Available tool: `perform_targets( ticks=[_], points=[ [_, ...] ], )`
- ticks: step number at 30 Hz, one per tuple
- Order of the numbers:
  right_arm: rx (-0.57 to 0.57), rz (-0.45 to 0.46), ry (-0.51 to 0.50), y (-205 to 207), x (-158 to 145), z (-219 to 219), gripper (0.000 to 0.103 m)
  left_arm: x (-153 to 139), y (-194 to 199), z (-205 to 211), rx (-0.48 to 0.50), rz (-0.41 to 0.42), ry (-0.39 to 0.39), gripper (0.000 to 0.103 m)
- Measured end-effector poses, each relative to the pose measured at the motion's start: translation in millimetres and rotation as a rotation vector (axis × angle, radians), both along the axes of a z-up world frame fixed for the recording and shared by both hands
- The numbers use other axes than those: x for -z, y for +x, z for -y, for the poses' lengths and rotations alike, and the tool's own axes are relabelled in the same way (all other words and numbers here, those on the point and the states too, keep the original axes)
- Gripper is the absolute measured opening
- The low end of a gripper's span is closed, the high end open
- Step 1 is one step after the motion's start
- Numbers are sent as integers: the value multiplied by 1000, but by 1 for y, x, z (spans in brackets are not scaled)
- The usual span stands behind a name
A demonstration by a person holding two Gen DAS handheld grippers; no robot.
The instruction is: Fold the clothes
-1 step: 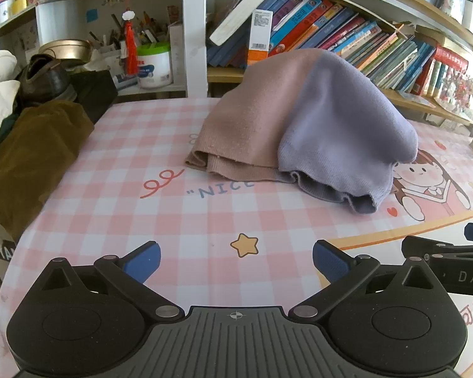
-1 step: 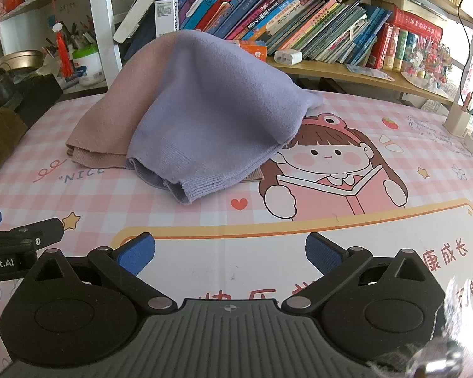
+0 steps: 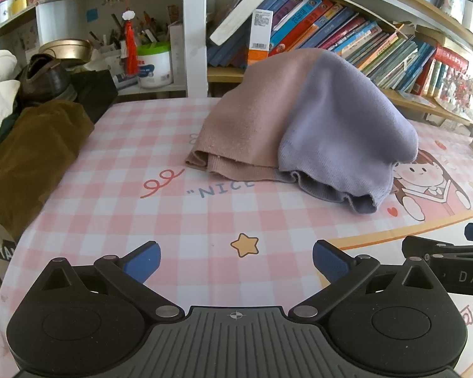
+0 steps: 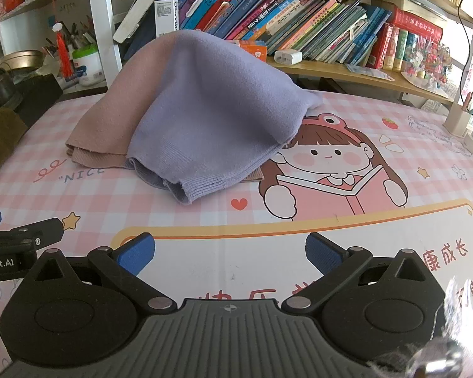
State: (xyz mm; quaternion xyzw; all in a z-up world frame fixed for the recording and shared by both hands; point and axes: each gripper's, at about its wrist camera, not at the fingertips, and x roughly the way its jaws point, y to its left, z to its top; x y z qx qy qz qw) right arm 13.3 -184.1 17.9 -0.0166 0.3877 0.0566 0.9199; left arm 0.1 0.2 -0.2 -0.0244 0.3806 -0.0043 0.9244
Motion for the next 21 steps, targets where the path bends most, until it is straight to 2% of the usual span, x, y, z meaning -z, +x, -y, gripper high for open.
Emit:
perform_targets(
  ticks=[21],
  points=[
    [1,1,5,-2,0,1,103,0,-1,1,0,3,6,103]
  ],
)
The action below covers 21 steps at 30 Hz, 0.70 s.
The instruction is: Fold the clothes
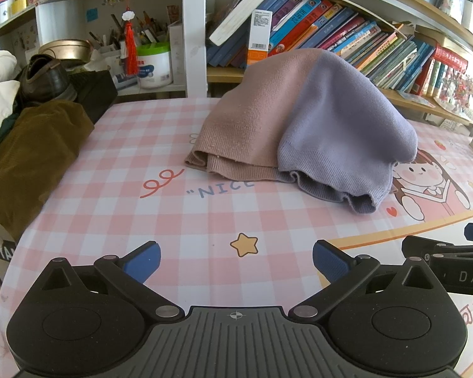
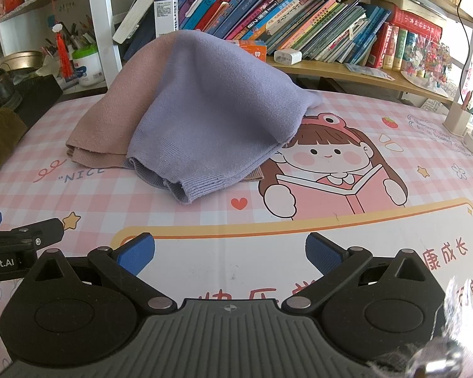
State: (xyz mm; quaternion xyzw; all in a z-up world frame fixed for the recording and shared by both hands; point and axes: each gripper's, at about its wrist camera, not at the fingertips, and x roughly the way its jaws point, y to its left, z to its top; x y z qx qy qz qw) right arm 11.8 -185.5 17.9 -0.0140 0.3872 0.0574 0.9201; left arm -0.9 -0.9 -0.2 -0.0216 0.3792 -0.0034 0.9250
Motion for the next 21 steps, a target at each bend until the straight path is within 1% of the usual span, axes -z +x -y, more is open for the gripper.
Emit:
perform_targets(
  ticks=[21],
  points=[
    [6,-1,2,-1,-1,0,103,0,0,0,-8,-7,9,103]
  ],
)
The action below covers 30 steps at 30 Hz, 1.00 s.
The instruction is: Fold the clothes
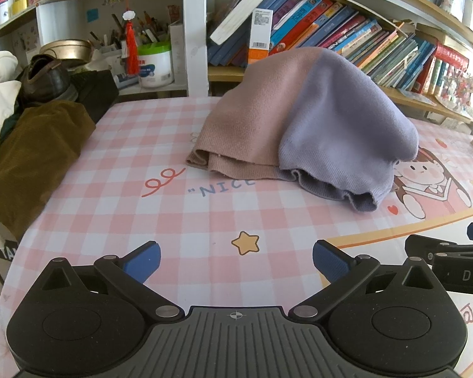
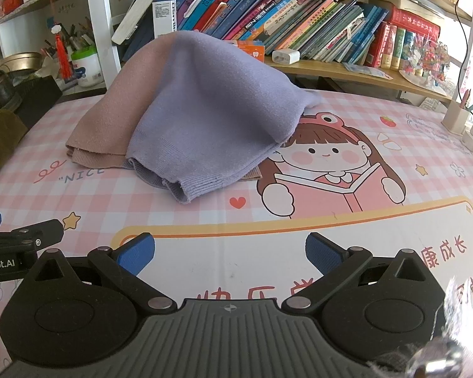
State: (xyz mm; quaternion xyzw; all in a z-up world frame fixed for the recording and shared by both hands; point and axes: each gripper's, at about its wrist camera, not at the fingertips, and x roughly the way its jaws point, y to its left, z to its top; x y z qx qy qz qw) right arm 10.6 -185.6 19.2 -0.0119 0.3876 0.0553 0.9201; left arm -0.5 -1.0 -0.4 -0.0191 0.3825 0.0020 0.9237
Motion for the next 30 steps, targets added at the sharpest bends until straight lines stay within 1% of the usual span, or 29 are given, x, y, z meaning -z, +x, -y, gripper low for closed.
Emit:
perform_targets(
  ticks=[20,23,30],
  points=[
    [5,-14,-6,3,3,-1,103,2,5,-2,-7,-11,-2,103],
    [2,-18,-8,5,3,-2,103,4,6,-2,12,-14,-29,103],
    [12,-23,8,5,4,4,103,6,9,5,42,-11,-61,103]
  ],
)
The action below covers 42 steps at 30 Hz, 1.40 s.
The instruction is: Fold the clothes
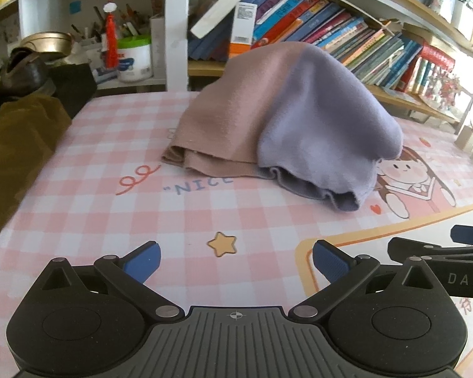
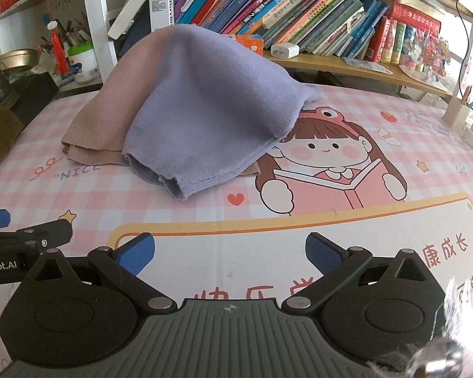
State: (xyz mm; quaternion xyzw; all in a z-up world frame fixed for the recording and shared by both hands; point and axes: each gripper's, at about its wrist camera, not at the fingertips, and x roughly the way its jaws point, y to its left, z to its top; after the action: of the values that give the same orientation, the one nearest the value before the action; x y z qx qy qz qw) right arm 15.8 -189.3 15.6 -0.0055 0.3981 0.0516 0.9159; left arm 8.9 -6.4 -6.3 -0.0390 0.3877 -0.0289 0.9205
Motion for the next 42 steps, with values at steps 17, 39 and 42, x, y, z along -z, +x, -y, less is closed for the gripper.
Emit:
perform_targets(
  ticks=[17,39,42],
  points=[
    [-16,-19,67,5,3,42,103,-4,-2,35,-74,60,2,103],
    [-159,-20,500,97,-3,188,102,-13,-2,129,-362,18,82,103],
    [-144,-31,589,120,-3,200,100,-14,1,138,-361,35,119,103]
  ],
)
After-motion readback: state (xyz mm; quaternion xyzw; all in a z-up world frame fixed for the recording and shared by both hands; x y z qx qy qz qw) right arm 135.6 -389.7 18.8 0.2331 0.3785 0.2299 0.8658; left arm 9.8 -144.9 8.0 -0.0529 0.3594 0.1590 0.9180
